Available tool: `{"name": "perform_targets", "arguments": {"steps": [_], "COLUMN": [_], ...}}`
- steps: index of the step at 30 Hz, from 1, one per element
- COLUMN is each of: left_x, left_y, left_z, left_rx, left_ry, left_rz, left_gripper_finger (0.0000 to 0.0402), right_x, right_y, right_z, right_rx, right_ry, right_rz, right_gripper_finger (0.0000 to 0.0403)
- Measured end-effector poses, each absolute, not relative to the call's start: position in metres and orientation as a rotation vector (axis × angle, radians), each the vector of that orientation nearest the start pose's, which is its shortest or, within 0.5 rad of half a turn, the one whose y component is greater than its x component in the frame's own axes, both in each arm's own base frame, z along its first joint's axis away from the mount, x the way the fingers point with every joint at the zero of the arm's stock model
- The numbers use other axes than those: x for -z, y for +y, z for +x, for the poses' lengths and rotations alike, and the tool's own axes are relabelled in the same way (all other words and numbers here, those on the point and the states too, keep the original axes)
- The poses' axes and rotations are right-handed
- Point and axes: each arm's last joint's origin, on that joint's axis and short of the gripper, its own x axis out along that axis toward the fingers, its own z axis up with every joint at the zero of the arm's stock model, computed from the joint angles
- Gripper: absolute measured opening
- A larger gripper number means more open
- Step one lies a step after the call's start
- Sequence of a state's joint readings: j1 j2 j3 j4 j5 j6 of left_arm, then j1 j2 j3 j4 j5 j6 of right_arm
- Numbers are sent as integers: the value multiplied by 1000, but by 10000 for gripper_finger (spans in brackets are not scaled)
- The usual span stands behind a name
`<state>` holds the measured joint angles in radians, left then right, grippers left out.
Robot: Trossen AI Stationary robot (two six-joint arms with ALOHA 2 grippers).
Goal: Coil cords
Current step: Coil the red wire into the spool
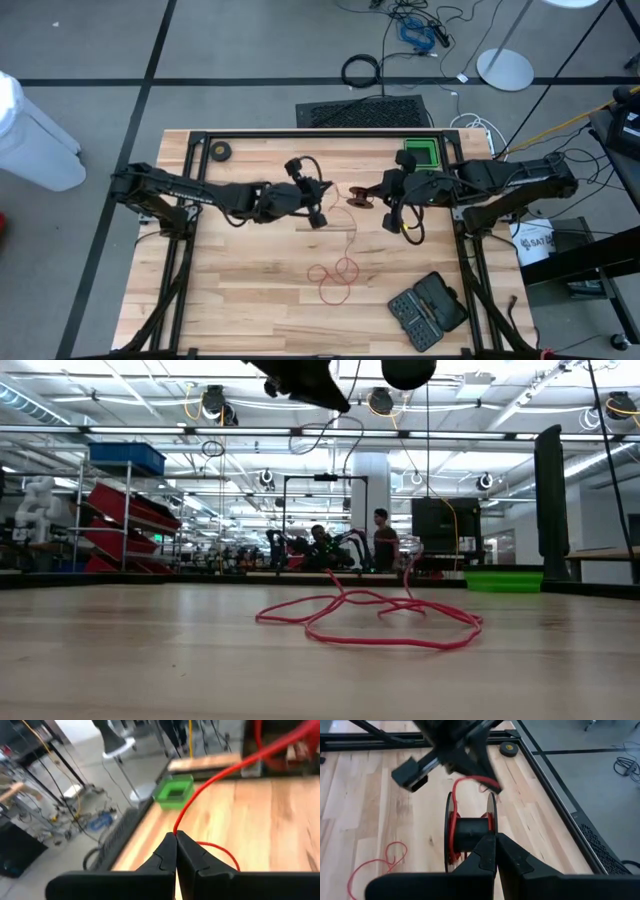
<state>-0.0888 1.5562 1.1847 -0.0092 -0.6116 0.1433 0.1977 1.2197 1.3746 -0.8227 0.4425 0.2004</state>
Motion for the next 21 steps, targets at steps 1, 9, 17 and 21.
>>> {"name": "perform_targets", "arguments": {"steps": [1, 9, 17, 21], "left_x": [-298, -287, -287, -283], "left_y": [-17, -32, -44, -52], "left_z": [350, 343, 342, 338], "left_rx": [-483, -444, -409, -384], "left_ry": [423, 525, 520, 561], "left_rz": [267, 234, 240, 259], "left_gripper_finger": [2, 76, 153, 170], "right_x": [-391, -396, -396, -396], "right_y": [35, 41, 44, 44], "right_z": [233, 226, 225, 225], "right_rx": [296, 272, 260, 261], "right_ry": [603, 576, 569, 569], "right_rz": [-15, 5, 3, 2], "right_gripper_finger": [0, 0, 0, 0]}}
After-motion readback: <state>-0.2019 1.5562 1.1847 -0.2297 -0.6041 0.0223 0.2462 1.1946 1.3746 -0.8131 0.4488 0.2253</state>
